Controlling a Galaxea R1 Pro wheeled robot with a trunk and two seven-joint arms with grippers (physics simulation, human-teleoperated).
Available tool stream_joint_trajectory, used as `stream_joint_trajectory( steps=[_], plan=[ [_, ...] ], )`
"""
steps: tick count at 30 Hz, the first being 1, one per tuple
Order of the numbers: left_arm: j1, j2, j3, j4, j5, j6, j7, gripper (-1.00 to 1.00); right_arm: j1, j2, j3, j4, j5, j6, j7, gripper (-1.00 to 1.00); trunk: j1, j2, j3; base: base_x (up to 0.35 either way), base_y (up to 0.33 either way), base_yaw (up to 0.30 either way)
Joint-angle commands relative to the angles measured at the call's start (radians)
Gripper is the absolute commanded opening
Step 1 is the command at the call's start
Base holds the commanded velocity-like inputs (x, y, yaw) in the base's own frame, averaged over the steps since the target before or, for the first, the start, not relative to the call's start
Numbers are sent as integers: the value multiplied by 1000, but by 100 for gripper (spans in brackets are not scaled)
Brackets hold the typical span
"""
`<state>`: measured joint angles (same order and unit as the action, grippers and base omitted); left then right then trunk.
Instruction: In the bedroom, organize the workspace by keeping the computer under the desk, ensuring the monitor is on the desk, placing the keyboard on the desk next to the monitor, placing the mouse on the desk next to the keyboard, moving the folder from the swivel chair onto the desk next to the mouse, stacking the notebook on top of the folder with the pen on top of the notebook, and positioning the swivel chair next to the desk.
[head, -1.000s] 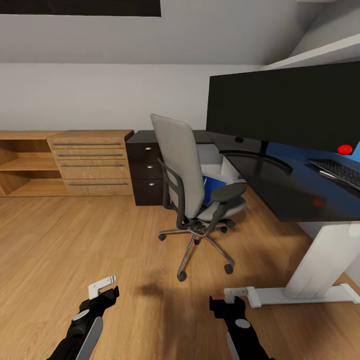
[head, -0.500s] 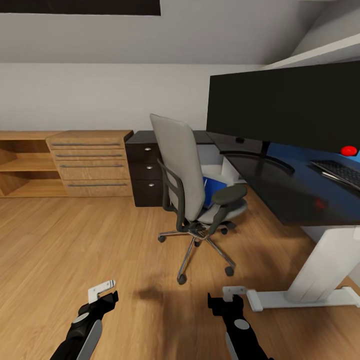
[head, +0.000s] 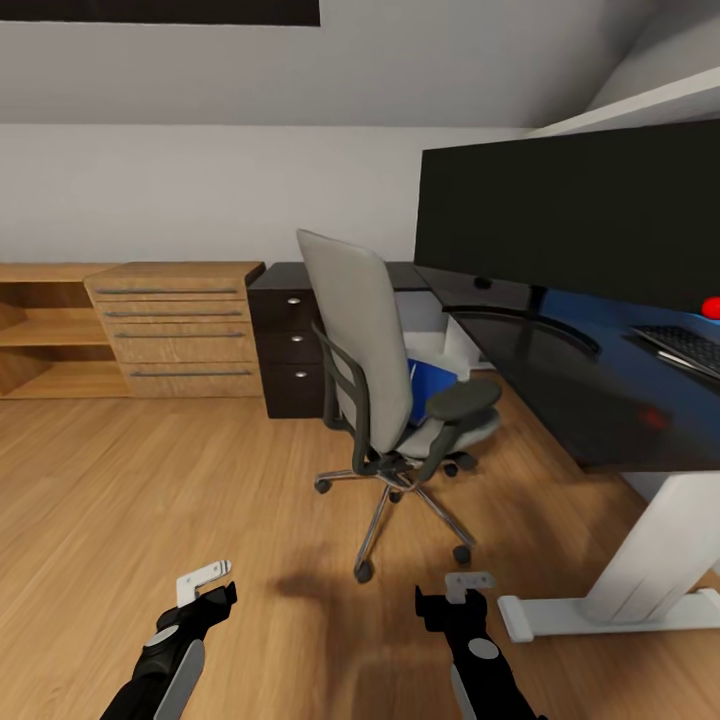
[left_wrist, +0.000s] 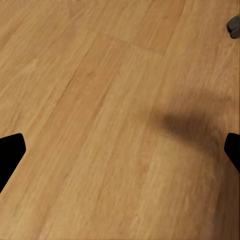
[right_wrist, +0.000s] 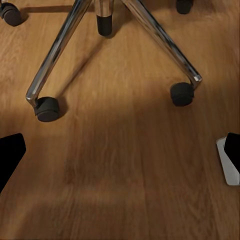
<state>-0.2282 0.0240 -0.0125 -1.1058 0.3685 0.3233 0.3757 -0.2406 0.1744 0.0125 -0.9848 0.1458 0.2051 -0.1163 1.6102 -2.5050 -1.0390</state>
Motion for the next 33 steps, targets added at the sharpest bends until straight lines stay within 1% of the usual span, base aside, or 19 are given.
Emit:
stream_joint_trajectory(
  steps=[1, 9, 19, 25, 27, 29, 31, 33],
  plan=[
    [0, 1, -1, -2, 9, 3, 6, 100, 0, 0, 1, -2, 10, 8, -4, 100, 0, 0, -1, 140, 0, 0],
    [0, 1, -1, -2, 9, 3, 5, 100, 0, 0, 1, -2, 11, 8, -5, 100, 0, 0, -1, 44, 30, 0],
    [0, 1, -1, -2, 9, 3, 5, 100, 0, 0, 1, -2, 11, 8, -6, 100, 0, 0, -1, 4, 203, 0],
    [0, 1, -1, -2, 9, 3, 4, 100, 0, 0, 0, 0, 11, 2, -4, 100, 0, 0, -1, 0, 39, 0],
    [0, 1, -1, -2, 8, 3, 4, 100, 0, 0, 1, 11, 11, -16, -3, 100, 0, 0, -1, 0, 9, 0],
    [0, 1, -2, -2, 9, 3, 4, 100, 0, 0, 4, 49, 12, -55, -2, 100, 0, 0, -1, 0, 5, 0],
    [0, 1, -2, -5, 9, 3, 3, 100, -1, 0, 5, 131, 16, -138, -6, 100, 0, 0, -1, 0, 2, 0],
    [0, 1, -2, -9, 9, 3, 3, 100, -4, 0, 4, 172, 18, -182, -8, 100, 0, 0, -1, 0, 1, 0]
  ],
)
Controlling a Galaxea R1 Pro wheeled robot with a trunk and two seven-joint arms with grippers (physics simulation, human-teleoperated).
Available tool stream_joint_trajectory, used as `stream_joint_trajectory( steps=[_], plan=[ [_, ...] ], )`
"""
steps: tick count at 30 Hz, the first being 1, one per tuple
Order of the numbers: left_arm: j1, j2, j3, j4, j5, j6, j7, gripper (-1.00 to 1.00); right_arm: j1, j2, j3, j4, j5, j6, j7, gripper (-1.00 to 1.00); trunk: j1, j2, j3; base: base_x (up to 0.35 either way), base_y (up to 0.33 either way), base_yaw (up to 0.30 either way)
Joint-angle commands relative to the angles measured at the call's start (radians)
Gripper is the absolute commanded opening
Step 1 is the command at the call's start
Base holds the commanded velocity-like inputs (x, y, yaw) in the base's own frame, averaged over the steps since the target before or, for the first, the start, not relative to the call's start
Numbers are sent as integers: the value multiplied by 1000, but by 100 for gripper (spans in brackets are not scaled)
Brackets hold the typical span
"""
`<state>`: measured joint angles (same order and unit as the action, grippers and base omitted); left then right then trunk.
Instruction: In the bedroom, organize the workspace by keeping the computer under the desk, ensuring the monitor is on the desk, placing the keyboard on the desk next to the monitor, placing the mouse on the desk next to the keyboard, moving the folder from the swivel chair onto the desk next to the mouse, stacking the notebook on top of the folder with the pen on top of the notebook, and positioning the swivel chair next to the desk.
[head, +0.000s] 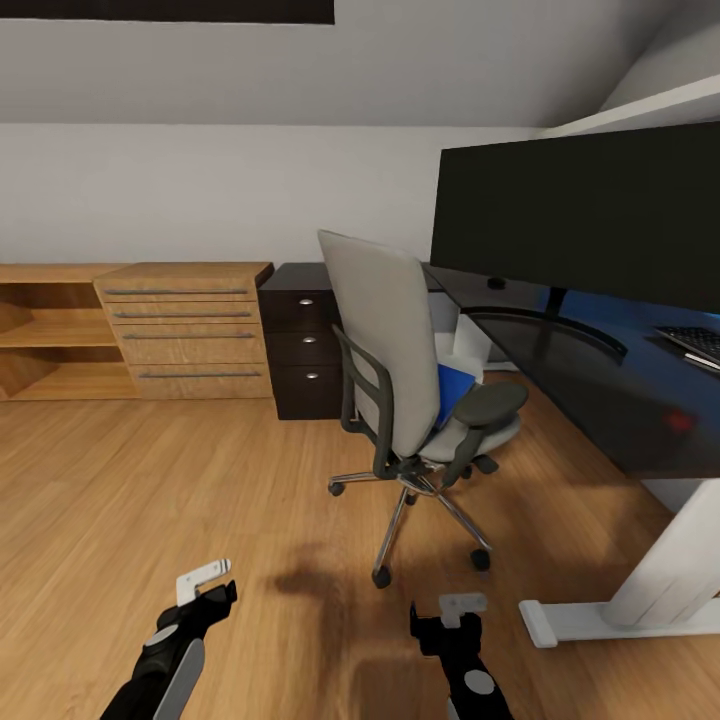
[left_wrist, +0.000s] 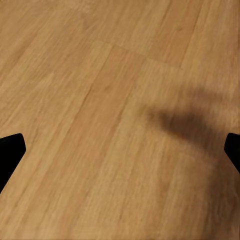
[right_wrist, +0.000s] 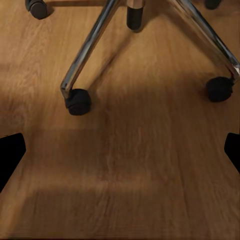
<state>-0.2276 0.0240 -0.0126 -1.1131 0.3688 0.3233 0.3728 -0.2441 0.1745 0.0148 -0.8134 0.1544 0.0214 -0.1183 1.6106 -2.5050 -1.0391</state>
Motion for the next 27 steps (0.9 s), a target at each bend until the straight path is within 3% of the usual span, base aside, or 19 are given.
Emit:
stream_joint_trajectory(
  steps=[1, 6, 13, 16, 19, 22, 24, 27],
  plan=[
    [-1, 1, -1, -7, 9, 3, 6, 100, -7, 0, -1, 36, 10, -35, -11, 100, 0, 0, -1, 0, 0, 0],
    [-1, 3, -1, -22, 8, 3, 6, 100, -102, -5, -7, 149, 8, -96, -58, 100, 0, 0, -1, 0, 0, 0],
    [-1, 4, -1, -34, 7, 3, 6, 100, -296, -54, -26, 319, 4, -113, -88, 100, 0, 0, -1, 0, 0, 0],
    [-1, 8, -1, -38, 7, 3, 6, 100, -411, -101, -92, 431, 4, -121, -92, 100, 0, 0, -1, 0, 0, 0],
    [-1, 12, -1, -39, 7, 3, 6, 100, -468, -137, -137, 489, 3, -135, -92, 100, 0, 0, -1, 0, 0, 0],
    [-1, 16, -1, -40, 7, 3, 6, 100, -527, -209, -209, 556, 1, -165, -92, 100, 0, 0, -1, 0, 0, 0],
    [-1, 17, -1, -40, 7, 3, 6, 100, -540, -228, -240, 573, 1, -174, -91, 100, 0, 0, -1, 0, 0, 0],
    [-1, 17, -1, -39, 7, 3, 6, 100, -546, -237, -255, 581, 1, -182, -92, 100, 0, 0, -1, 0, 0, 0]
  ],
)
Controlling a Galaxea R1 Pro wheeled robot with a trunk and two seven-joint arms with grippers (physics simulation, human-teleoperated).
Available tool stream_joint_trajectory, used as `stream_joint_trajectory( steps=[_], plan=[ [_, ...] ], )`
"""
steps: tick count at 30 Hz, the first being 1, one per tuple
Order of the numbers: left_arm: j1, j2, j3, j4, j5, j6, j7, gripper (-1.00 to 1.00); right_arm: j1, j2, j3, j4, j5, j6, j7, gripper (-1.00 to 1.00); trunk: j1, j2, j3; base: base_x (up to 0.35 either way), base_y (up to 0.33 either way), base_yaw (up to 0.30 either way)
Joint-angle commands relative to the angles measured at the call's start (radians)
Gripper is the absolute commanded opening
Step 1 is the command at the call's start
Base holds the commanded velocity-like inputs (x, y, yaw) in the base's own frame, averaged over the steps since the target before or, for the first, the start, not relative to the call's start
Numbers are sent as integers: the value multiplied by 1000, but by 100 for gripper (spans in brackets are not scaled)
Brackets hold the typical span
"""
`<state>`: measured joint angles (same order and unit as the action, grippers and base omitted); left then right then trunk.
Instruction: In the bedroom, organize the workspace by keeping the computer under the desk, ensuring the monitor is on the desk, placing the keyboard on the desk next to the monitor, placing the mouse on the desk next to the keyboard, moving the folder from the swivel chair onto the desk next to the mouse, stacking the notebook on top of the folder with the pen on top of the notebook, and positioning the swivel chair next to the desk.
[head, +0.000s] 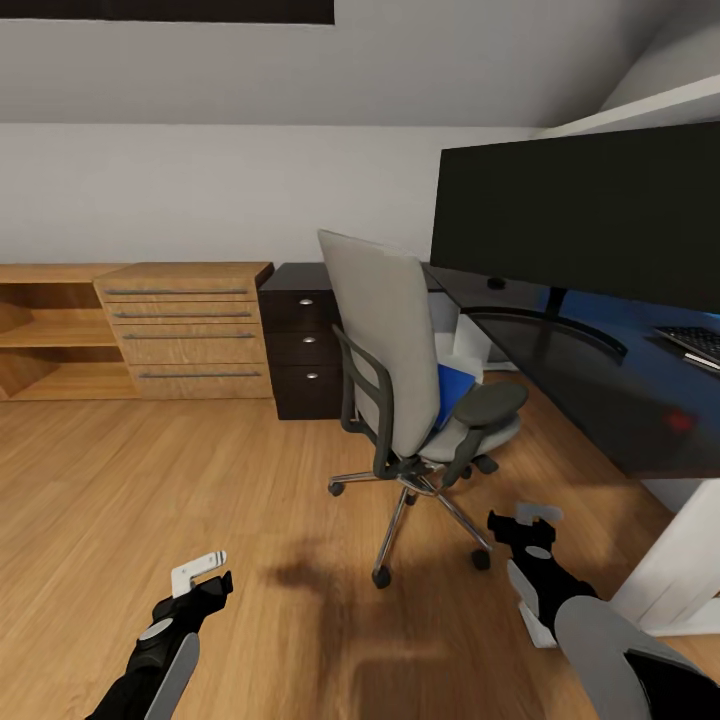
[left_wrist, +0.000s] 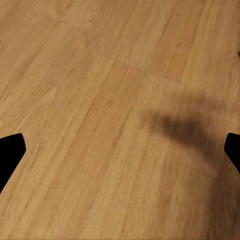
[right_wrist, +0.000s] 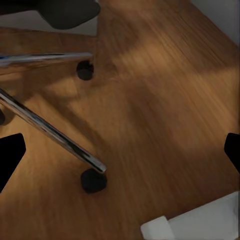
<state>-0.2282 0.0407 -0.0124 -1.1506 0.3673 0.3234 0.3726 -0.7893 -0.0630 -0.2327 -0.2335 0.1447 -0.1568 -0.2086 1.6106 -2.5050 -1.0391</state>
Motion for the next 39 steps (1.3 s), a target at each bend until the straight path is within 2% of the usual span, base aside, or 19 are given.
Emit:
stream_joint_trajectory(
  steps=[1, 11, 15, 19, 21, 27, 32, 39],
  plan=[
    [0, 1, -1, -1, 8, 3, 6, 100, -1, -1, -9, 2, 10, -4, -1, 100, 0, 0, -1, 0, 0, 0],
    [0, 0, -1, 18, 10, 3, 8, 100, -4, -6, -20, -2, 2, -13, -1, 100, 0, 0, -1, 95, 0, 0],
    [0, 0, -1, 27, 11, 5, 8, 100, -4, -6, -18, -4, 2, -68, -1, 100, 0, 0, -1, 86, 0, 0],
    [0, -1, -4, 51, 10, 5, 9, 100, -4, -4, -16, -3, 4, -180, -1, 100, 0, 0, -1, 57, 0, 0],
    [0, -1, -4, 54, 10, 5, 9, 100, -4, -4, -16, -3, 4, -197, -1, 100, 0, 0, -1, 219, 0, 0],
    [0, -2, -8, 60, 10, 4, 9, 100, -3, -4, -16, -3, 4, -219, -2, 100, 0, 0, -1, 157, 0, 0],
    [0, -2, -38, 68, 10, 4, 11, 100, -3, -4, -17, -4, 3, -222, -2, 100, 0, 0, -1, 108, 0, 0],
    [0, -1, -44, 72, 10, 4, 11, 100, -4, -1, -17, -4, 0, -221, -2, 100, 0, 0, -1, 11, 0, 1]
  ],
)
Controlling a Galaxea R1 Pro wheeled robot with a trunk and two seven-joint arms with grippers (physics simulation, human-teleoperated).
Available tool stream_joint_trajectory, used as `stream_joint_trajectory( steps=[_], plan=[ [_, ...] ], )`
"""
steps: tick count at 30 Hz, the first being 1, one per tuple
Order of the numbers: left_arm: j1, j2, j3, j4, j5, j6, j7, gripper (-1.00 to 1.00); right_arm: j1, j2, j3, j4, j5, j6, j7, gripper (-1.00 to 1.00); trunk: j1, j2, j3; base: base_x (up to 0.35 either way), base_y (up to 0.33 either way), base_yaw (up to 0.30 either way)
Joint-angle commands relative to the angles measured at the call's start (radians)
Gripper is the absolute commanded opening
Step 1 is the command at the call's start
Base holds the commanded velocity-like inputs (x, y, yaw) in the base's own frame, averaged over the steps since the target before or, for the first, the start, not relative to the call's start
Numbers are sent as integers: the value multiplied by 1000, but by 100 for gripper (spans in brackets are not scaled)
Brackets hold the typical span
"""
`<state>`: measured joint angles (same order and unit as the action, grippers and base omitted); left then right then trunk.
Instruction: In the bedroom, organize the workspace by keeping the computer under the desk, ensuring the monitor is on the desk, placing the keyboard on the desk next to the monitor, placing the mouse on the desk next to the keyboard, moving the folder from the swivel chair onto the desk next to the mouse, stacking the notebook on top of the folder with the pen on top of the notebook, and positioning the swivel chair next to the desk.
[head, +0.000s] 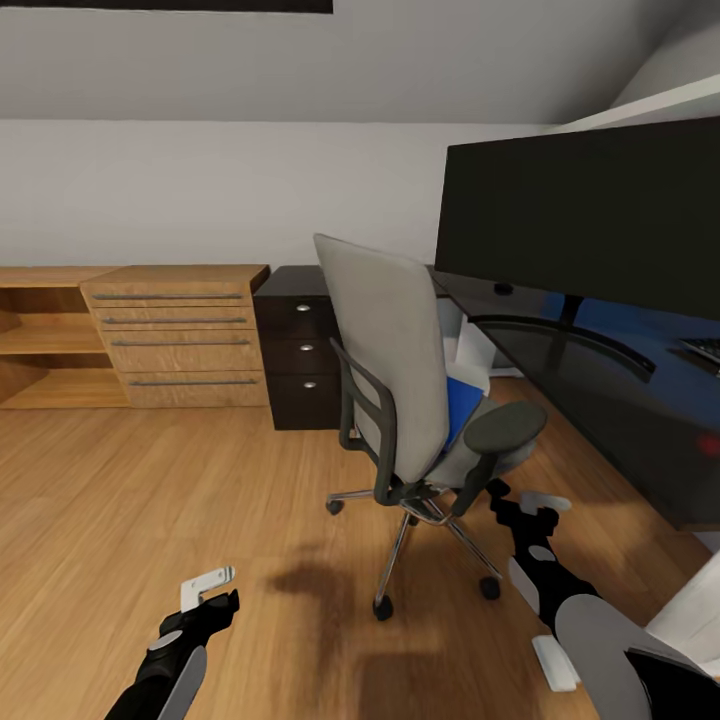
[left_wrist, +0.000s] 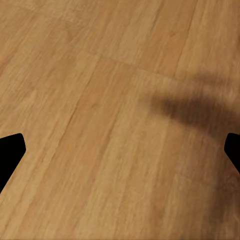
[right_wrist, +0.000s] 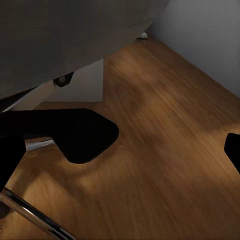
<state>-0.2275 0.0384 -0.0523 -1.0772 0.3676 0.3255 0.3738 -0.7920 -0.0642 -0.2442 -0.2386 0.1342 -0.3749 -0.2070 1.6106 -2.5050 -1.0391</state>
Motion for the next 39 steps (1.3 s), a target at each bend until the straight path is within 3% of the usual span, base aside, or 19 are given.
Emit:
stream_joint_trajectory(
  steps=[1, 9, 18, 39],
  plan=[
    [0, 1, -4, -1, 10, 2, 10, 100, -1, 1, -6, 1, 10, -3, -3, 100, 0, 0, -1, 1, 0, 55],
    [-1, 1, -4, -1, 10, 3, 10, 100, 0, 5, -5, 2, 10, -2, -3, 100, 0, 0, 6, 0, 0, 152],
    [-1, 0, -4, -1, 10, 1, 10, 100, -1, 34, -6, 4, 11, -2, -3, 100, 0, 0, 16, -30, 61, 197],
    [-1, 0, -4, -1, 10, 2, 11, 100, -1, 50, -6, 10, 10, -2, -3, 100, 0, 0, 38, -11, 18, 205]
  ],
)
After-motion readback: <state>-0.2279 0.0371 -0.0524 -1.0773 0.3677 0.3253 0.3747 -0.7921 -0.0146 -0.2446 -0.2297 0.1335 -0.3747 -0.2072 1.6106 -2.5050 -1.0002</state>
